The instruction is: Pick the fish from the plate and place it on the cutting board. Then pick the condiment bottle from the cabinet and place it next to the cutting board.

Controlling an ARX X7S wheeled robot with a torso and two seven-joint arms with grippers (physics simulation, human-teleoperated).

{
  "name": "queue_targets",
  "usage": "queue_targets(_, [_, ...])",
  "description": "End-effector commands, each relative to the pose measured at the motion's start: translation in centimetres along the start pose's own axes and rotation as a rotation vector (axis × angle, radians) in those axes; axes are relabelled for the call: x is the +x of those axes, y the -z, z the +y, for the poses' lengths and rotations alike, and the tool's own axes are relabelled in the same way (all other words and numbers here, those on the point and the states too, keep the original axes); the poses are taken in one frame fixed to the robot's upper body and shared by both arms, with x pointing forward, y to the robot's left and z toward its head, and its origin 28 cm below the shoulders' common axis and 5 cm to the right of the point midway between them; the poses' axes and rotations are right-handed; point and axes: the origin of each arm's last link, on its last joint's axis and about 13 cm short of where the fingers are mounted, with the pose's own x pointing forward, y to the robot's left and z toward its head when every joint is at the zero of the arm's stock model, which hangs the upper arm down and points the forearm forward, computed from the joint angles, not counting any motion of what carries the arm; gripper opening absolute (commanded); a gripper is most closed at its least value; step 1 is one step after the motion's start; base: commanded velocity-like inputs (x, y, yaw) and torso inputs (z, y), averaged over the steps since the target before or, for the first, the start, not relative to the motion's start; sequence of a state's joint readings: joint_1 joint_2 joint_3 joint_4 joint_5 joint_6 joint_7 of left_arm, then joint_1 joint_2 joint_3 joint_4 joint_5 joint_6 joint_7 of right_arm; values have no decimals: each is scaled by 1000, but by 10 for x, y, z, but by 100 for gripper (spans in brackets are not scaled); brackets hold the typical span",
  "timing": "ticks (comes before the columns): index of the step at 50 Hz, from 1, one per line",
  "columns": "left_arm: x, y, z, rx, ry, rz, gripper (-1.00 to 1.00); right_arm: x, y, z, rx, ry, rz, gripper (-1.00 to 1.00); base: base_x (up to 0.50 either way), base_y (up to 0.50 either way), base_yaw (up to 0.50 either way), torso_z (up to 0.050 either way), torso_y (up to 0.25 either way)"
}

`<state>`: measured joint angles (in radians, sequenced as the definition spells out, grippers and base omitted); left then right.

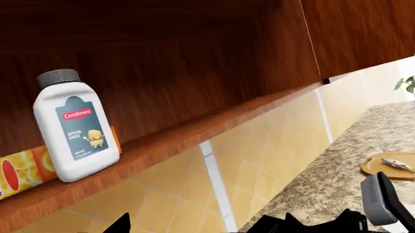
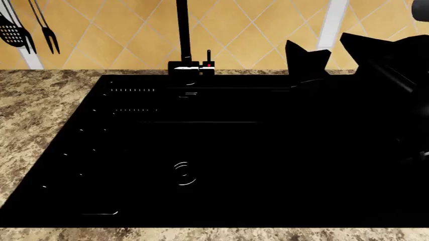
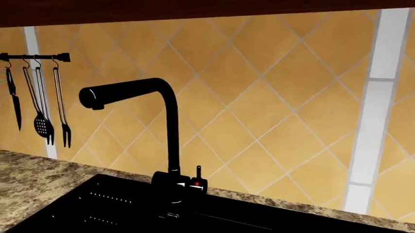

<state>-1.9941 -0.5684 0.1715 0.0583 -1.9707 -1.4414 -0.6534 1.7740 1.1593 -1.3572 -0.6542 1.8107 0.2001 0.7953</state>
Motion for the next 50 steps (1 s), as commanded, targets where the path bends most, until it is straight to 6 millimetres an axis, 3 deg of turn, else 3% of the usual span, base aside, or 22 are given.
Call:
queue_targets(1, [14, -26, 9, 67, -71, -53, 100, -3, -4, 2, -9, -18, -1, 100, 0, 0, 0, 0, 0])
queue_targets(13, [37, -68, 28, 90, -150, -99, 100, 1, -5, 4, -16, -25, 1, 100, 0, 0, 0, 0, 0])
queue_targets(19, [56, -77, 43, 92, -185, -96, 100, 1, -5, 6, -22, -36, 4, 100, 0, 0, 0, 0, 0])
queue_targets(30, [90, -75, 73, 68, -268, -70, 100, 0, -2, 9, -33, -68, 11, 100, 0, 0, 0, 0, 0])
queue_targets(38, [114, -61, 95, 49, -315, -44, 100, 1, -1, 9, -25, -75, 18, 100, 0, 0, 0, 0, 0])
queue_targets(50, [137, -38, 105, 41, -302, -34, 100, 5, -6, 4, -9, -87, 15, 100, 0, 0, 0, 0, 0])
